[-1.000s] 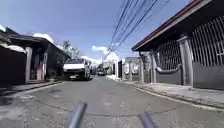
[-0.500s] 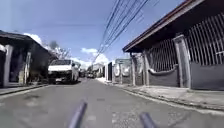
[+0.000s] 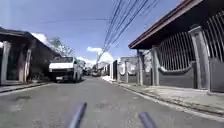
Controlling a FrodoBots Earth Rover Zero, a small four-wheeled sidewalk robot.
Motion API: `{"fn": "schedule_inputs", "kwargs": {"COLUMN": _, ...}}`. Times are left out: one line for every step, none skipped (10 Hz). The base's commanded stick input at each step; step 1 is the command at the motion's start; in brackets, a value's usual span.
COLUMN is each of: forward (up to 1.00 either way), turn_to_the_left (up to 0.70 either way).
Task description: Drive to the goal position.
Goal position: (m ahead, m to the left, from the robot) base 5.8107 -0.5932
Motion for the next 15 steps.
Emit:
{"fn": "schedule_inputs", "kwargs": {"forward": 1.0, "turn_to_the_left": 0.0}}
{"fn": "schedule_inputs", "kwargs": {"forward": 1.0, "turn_to_the_left": 0.0}}
{"fn": "schedule_inputs", "kwargs": {"forward": 1.0, "turn_to_the_left": 0.0}}
{"fn": "schedule_inputs", "kwargs": {"forward": 1.0, "turn_to_the_left": 0.0}}
{"fn": "schedule_inputs", "kwargs": {"forward": 1.0, "turn_to_the_left": 0.0}}
{"fn": "schedule_inputs", "kwargs": {"forward": 1.0, "turn_to_the_left": 0.0}}
{"fn": "schedule_inputs", "kwargs": {"forward": 1.0, "turn_to_the_left": 0.0}}
{"fn": "schedule_inputs", "kwargs": {"forward": 1.0, "turn_to_the_left": 0.0}}
{"fn": "schedule_inputs", "kwargs": {"forward": 1.0, "turn_to_the_left": 0.0}}
{"fn": "schedule_inputs", "kwargs": {"forward": 1.0, "turn_to_the_left": 0.0}}
{"fn": "schedule_inputs", "kwargs": {"forward": 1.0, "turn_to_the_left": 0.0}}
{"fn": "schedule_inputs", "kwargs": {"forward": 1.0, "turn_to_the_left": 0.0}}
{"fn": "schedule_inputs", "kwargs": {"forward": 1.0, "turn_to_the_left": 0.0}}
{"fn": "schedule_inputs", "kwargs": {"forward": 1.0, "turn_to_the_left": 0.0}}
{"fn": "schedule_inputs", "kwargs": {"forward": 1.0, "turn_to_the_left": 0.0}}
